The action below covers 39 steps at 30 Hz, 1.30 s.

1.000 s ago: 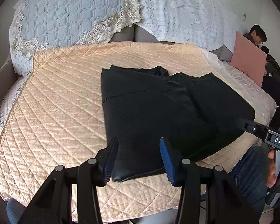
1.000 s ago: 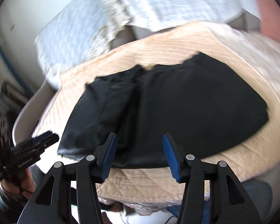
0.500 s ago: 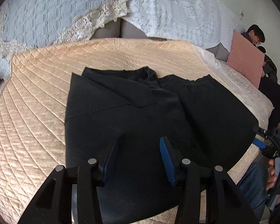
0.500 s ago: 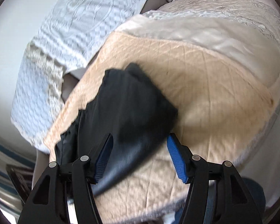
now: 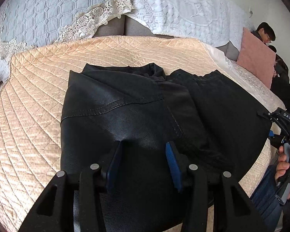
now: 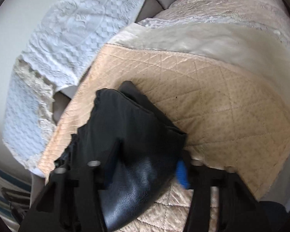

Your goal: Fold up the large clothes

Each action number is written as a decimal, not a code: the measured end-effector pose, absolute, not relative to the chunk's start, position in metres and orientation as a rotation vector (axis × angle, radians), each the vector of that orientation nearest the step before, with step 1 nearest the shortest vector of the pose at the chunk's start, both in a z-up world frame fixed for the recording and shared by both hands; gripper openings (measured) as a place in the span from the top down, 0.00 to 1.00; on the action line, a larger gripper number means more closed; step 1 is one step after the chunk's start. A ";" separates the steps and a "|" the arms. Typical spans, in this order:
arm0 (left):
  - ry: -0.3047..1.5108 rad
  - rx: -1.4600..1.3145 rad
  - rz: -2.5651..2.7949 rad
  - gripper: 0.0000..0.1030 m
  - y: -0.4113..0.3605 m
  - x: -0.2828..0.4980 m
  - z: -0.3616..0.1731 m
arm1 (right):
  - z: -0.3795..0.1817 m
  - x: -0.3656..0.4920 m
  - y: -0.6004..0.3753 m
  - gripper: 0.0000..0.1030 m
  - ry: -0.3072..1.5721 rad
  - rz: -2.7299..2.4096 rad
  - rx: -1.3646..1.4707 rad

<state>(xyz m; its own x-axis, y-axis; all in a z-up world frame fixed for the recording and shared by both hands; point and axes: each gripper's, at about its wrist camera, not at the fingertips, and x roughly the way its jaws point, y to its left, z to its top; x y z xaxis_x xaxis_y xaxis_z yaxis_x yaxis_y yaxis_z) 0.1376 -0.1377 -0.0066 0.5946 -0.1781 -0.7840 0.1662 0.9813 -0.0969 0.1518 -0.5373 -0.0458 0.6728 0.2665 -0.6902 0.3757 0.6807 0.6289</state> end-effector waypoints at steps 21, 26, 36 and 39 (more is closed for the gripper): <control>0.826 -0.199 -0.069 0.53 -0.011 0.099 0.042 | 0.069 0.161 -0.269 0.82 0.861 0.710 0.412; 0.841 -0.234 -0.009 0.53 0.022 0.082 0.035 | 0.010 0.157 -0.223 0.81 1.013 0.754 0.314; 0.788 -0.249 -0.086 0.53 0.015 0.083 0.062 | 0.058 0.115 -0.249 0.55 0.908 0.885 0.304; 0.775 -0.245 -0.165 0.53 -0.005 0.089 0.073 | 0.060 0.116 -0.276 0.55 0.870 0.815 0.355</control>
